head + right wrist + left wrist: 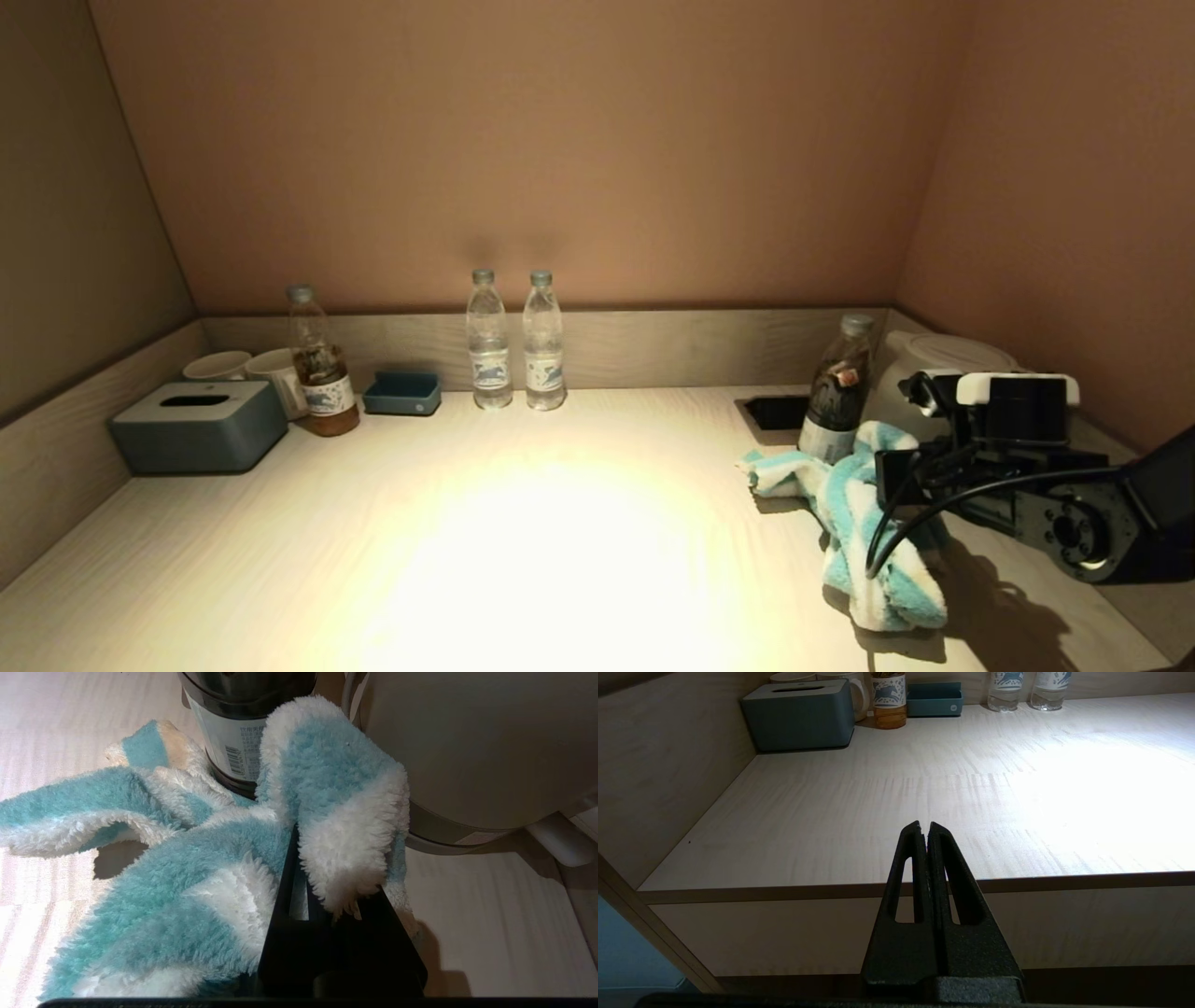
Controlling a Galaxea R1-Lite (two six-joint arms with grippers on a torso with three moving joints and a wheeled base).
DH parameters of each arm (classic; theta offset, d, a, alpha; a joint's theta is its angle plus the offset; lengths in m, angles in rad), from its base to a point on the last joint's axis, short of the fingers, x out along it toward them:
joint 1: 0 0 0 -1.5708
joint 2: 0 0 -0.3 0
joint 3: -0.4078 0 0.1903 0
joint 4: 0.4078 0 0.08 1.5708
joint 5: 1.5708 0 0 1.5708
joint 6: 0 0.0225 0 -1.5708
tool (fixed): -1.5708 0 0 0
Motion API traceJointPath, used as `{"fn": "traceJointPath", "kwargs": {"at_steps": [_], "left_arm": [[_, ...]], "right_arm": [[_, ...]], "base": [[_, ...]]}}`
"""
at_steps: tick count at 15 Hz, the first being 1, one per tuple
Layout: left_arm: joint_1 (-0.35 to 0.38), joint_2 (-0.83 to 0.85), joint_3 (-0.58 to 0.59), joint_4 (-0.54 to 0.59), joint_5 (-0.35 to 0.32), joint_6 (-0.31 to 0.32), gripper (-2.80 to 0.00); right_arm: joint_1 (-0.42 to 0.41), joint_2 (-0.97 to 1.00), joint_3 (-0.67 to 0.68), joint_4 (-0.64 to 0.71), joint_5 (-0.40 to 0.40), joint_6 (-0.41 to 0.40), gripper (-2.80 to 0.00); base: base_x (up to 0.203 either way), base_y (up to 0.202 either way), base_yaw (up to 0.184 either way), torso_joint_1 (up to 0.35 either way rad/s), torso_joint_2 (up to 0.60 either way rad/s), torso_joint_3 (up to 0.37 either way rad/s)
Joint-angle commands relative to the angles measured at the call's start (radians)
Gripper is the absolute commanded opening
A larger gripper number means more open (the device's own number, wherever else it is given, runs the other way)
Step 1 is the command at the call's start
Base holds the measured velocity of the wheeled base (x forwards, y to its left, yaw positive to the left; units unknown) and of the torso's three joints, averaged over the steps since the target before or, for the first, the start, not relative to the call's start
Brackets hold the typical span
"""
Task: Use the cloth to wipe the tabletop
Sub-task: Sweep the stains on the table
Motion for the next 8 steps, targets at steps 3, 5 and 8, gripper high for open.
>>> {"fn": "traceJointPath", "kwargs": {"at_steps": [3,5,8], "left_arm": [[-0.001,0.001,0.0,-0.001,0.0,0.0,-2.8],[0.001,0.001,0.0,-0.001,0.0,0.0,-2.8],[0.001,0.001,0.0,-0.001,0.0,0.0,-2.8]], "right_arm": [[0.0,0.055,0.0,-0.003,0.001,0.006,-2.8],[0.001,0.058,0.007,-0.003,0.003,0.007,-2.8],[0.002,0.034,0.034,-0.004,0.004,0.009,-2.8]], "base": [[0.0,0.0,0.0,0.0,0.0,0.0],[0.0,0.0,0.0,0.0,0.0,0.0],[0.0,0.0,0.0,0.0,0.0,0.0]]}}
